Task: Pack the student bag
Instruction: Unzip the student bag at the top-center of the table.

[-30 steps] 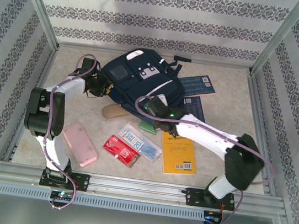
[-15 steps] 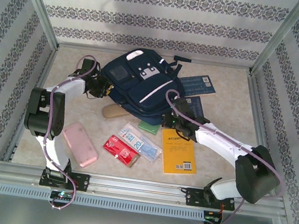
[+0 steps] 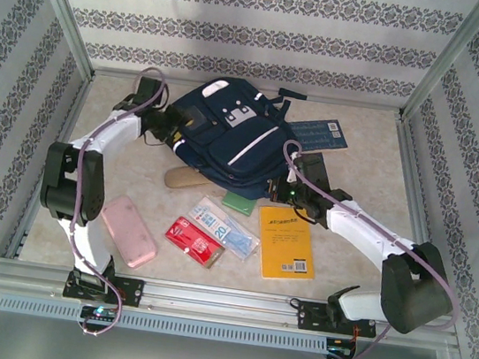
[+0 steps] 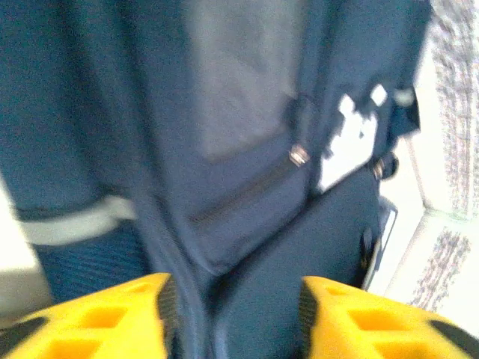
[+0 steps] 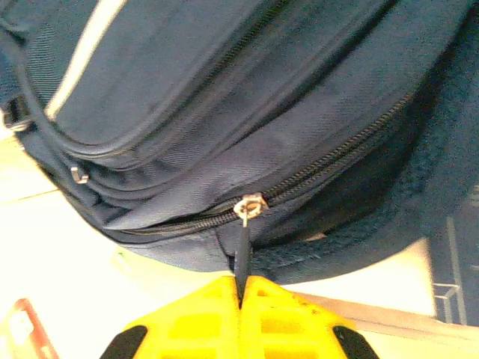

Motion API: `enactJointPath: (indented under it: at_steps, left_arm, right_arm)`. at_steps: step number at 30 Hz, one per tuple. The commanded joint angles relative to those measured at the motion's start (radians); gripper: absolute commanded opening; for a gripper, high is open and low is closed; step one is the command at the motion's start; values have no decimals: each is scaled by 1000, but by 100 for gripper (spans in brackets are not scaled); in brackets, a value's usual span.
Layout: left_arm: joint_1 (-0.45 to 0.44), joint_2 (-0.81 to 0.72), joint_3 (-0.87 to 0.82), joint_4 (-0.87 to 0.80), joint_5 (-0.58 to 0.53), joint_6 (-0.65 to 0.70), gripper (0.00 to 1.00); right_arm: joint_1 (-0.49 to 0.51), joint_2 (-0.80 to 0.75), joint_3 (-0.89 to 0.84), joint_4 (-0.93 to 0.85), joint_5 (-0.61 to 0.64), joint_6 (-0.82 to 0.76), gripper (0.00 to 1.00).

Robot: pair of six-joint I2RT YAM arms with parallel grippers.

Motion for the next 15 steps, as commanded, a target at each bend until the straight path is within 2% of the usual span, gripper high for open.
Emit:
enactJointPath:
  at_steps: [1,6,10,15]
  left_arm:
    - [-96,45,179,-127,70,282,54]
    - [-200,269,508,-329,156,515,59]
    - [-221,437,706,-454,196,587,63]
    - [-259,560,837,-574,192,653,63]
  right_arm:
    - [6,-18,-19,60,-133,-21,0]
    - [3,-16,-29,104,-190,-20,0]
    - [3,-6,-36,142,-237,-1,0]
    - [5,11,-48,175,-266,13,0]
